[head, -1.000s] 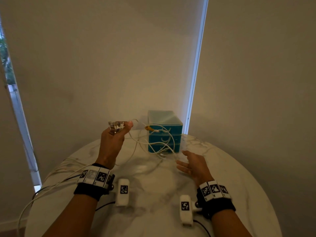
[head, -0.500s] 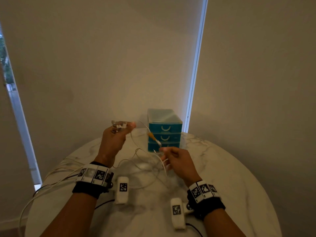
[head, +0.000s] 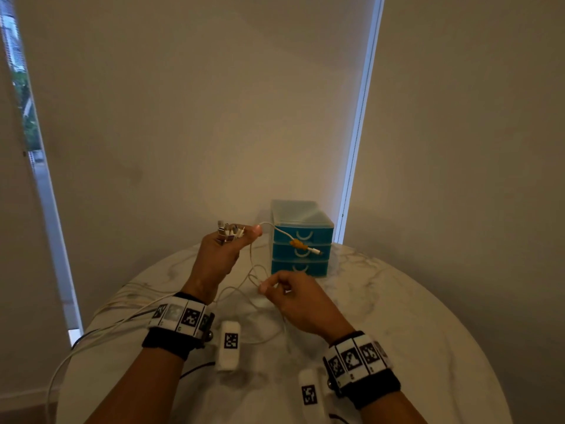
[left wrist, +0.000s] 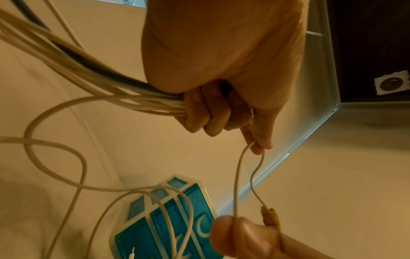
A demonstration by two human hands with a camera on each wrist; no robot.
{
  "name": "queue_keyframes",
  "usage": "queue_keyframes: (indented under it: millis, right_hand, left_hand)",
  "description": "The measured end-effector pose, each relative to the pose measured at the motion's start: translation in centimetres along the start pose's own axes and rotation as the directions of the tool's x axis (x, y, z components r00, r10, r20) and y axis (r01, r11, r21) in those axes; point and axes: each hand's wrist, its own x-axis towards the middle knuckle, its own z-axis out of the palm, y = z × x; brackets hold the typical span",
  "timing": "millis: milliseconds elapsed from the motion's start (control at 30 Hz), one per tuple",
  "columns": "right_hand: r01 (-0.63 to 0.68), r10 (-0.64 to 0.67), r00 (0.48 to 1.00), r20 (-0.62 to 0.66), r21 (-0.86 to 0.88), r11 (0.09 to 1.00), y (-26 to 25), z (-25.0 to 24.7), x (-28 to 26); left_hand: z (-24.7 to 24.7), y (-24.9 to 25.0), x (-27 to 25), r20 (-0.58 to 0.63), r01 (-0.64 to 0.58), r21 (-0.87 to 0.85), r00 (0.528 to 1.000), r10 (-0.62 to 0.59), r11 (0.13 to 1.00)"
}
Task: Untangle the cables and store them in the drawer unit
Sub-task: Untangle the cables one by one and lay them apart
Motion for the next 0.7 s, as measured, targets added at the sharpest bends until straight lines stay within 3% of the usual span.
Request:
queue_keyframes:
  millis: [67,133,200,233,300,367,433,567,700]
  right_hand:
    - [0.000,-0.001,1.000,0.011,0.038,0.999,0.2,-0.6,0.0]
    - [-0.022,0.028,0.999,-0.027,0.197,0.980,-0.3,-1.7,-0.4]
    - [-0.003,0.103,0.972,-0.211,0.426,0.905,-0.7,-3.3,-0.4]
    - [0.054,0.164,0.924,-0.346,0.541,0.839,-0.8,-4.4,-0.2]
    - [0.218,0.321,0.751,-0.577,0.676,0.704,-0.8,-7.2,0.7]
    - [0.365,0.459,0.571,-0.681,0.711,0.600,-0.5,-10.1,1.4]
    - [0.458,0.548,0.442,-0.710,0.704,0.542,0.2,-12.6,1.8]
    - [0.559,0.650,0.282,-0.706,0.671,0.487,1.9,-16.4,2.1]
    - [0.600,0.707,0.162,-0.689,0.637,0.484,3.4,-18.7,1.3]
  left_hand:
    - [-0.1,0.0,0.1,-0.021,0.009,-0.002,1.000,-0.009,1.000]
    - [-0.4,0.1,0.3,-0.062,0.014,-0.025,0.998,-0.016,1.000]
    - [-0.9,0.2,0.5,-0.106,0.006,-0.057,0.994,-0.012,0.998]
    - [-1.2,0.2,0.7,-0.137,0.003,-0.087,0.990,-0.015,0.996]
    - [-2.2,0.3,1.0,-0.214,-0.003,-0.162,0.976,-0.033,0.987]
    - [-3.0,0.4,1.3,-0.306,-0.009,-0.228,0.950,-0.063,0.974]
    - [-3.5,0.6,1.6,-0.400,-0.015,-0.271,0.911,-0.099,0.962]
    - [-4.5,0.8,2.0,-0.553,-0.072,-0.284,0.827,-0.102,0.956]
    - [-6.0,1.0,2.2,-0.660,-0.176,-0.291,0.748,-0.065,0.940]
